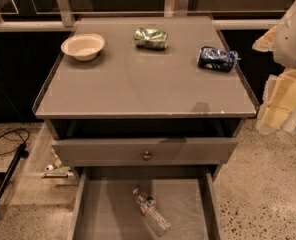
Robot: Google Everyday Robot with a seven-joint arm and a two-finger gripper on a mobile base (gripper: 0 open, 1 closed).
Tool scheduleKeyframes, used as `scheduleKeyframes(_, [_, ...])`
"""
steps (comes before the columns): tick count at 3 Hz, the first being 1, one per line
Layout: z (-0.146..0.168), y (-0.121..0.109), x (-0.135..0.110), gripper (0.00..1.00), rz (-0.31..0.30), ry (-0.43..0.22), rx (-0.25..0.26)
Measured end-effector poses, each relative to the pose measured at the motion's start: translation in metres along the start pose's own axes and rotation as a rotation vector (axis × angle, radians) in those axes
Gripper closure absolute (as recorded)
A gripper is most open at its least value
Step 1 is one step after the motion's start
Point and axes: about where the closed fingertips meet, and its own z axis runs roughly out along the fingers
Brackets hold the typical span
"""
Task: Pick water bottle from middle drawer and place on counter
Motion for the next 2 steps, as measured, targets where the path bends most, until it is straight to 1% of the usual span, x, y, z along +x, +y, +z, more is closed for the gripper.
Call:
scheduleKeyframes(1, [0.0,0.0,0.0,0.0,0.0,0.0,0.0])
scheduleKeyframes(2, [0.018,0.012,0.004,0.0,-0.005,-0.019,-0.03])
